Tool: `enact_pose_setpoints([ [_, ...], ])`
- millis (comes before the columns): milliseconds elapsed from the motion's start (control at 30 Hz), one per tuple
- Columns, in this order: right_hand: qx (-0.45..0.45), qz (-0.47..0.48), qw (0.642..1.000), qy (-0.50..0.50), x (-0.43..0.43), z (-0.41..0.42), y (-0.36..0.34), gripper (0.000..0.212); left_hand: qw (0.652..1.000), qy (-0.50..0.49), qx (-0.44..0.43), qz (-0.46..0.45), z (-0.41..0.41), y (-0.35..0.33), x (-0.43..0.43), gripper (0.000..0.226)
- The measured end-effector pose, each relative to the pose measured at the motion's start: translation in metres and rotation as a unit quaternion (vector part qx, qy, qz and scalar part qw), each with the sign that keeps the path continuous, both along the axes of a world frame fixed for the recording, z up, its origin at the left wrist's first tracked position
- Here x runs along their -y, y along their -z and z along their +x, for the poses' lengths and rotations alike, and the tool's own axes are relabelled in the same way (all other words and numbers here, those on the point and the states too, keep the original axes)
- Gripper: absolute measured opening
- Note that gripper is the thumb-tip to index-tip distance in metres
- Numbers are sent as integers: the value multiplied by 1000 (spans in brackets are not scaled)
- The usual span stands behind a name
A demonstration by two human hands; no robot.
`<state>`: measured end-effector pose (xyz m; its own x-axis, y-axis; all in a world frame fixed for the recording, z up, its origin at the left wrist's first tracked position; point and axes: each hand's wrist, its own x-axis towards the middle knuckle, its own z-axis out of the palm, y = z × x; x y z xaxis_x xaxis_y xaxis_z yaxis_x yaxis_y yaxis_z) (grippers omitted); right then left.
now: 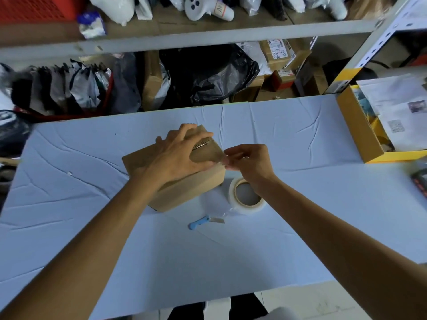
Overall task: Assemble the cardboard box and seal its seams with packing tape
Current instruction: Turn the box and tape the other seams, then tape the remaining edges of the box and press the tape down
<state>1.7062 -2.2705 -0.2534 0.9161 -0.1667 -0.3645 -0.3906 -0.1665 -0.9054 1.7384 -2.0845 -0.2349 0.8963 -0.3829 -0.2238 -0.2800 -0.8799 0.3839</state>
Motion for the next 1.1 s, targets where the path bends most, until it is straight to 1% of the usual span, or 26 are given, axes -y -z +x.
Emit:
enact_pose_setpoints([
  [167,-8,40,998,47,-2,-1,4,18,999,16,1,43,7,-1,2,75],
  [300,-4,67,996,56,-6,-1,8,13,997,31,18,65,9,3,5,87],
  [333,6,75,996,51,-6,-2,9,12,997,28,27,63,10,3,5,86],
  [400,31,86,995,28,-5,-4,8,20,998,19,43,47,12,3,2,81],
  [467,51,61,997,7,-7,-4,6,24,998,14,46,30,13,4,-4,79],
  [533,65,0,998,-1,-11,-1,6,21,999,11,47,15,13,4,-8,79],
  [600,67,-25,997,-7,-15,3,7,19,999,7,48,4,13,2,-11,80],
  [700,57,-38,997,-40,-15,6,9,17,998,9,59,-9,13,3,-14,82],
  [800,30,-6,998,-48,-14,5,12,20,998,0,51,-36,13,5,-14,96],
  [867,7,14,999,-46,-17,5,12,28,999,-4,37,-31,13,8,-15,108],
  [900,4,3,999,-55,-18,5,11,28,999,-5,33,-26,14,9,-15,111],
  [933,5,-14,998,-60,-20,6,9,23,999,-5,30,-21,14,10,-16,114],
  [1000,9,-42,998,-36,-23,9,5,16,999,-5,31,-8,14,11,-17,117],
  [1100,23,-82,996,3,-26,14,1,11,999,-6,44,20,14,10,-15,114],
])
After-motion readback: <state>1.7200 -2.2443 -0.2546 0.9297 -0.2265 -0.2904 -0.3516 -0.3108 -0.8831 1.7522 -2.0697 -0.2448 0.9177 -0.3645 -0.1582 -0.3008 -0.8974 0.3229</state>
